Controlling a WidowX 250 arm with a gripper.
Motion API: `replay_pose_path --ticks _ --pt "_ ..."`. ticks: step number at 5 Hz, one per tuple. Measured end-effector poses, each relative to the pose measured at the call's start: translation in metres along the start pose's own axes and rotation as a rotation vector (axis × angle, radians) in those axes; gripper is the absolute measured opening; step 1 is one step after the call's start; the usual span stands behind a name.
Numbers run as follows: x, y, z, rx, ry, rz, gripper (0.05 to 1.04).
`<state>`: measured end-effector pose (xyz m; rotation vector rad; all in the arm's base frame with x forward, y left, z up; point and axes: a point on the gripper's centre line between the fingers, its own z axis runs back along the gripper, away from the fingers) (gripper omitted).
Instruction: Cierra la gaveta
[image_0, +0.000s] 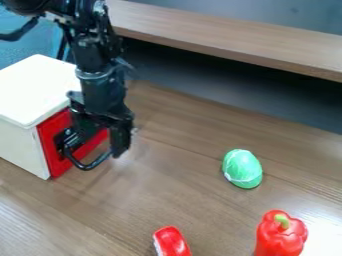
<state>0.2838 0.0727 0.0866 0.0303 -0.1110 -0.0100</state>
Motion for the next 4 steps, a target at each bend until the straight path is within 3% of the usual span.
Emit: replay_pose_path --ticks 1,2,3,4 --pt "0.008 -0.025 0.007 -0.125 -0.023 -0.063 0.999" --pt "0.016 -0.047 0.026 -0.152 -0.044 -0.098 0.999" --pt "0.024 -0.057 0.043 -0.149 -0.057 -0.119 0.999" --pt "0.04 -0.071 0.061 -0.112 -0.082 -0.133 0.999"
